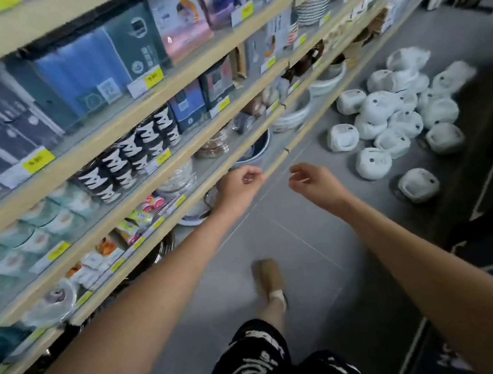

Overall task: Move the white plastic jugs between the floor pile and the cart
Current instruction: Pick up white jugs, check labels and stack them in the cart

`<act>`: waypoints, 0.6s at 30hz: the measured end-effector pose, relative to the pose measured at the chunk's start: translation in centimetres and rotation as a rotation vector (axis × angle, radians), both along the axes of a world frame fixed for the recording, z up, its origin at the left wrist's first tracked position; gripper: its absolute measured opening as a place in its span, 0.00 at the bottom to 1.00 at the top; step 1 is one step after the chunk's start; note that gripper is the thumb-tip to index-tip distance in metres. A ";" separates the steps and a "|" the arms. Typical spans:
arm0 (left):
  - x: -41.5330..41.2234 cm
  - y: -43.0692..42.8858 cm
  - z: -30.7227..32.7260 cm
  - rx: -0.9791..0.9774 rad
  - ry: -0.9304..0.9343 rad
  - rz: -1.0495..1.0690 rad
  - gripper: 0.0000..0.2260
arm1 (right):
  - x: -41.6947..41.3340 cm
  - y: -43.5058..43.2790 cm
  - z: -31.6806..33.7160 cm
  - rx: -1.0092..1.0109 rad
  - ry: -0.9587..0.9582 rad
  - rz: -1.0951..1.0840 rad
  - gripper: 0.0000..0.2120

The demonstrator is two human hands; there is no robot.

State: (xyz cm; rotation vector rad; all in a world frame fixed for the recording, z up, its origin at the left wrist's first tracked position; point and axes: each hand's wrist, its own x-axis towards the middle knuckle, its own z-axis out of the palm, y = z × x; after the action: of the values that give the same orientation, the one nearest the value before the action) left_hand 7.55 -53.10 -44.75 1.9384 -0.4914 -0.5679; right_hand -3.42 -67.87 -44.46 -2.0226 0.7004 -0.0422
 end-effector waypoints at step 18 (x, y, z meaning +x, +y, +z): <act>11.3 -36.0 -1.5 -0.002 0.091 -0.533 0.09 | 6.3 -28.2 -1.8 0.081 0.119 -0.536 0.16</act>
State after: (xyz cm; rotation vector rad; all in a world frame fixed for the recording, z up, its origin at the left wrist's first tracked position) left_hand 18.82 -89.06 -46.28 1.7657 -0.9592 -0.9864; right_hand 2.87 -96.05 -46.31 -1.7206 1.2825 -0.2038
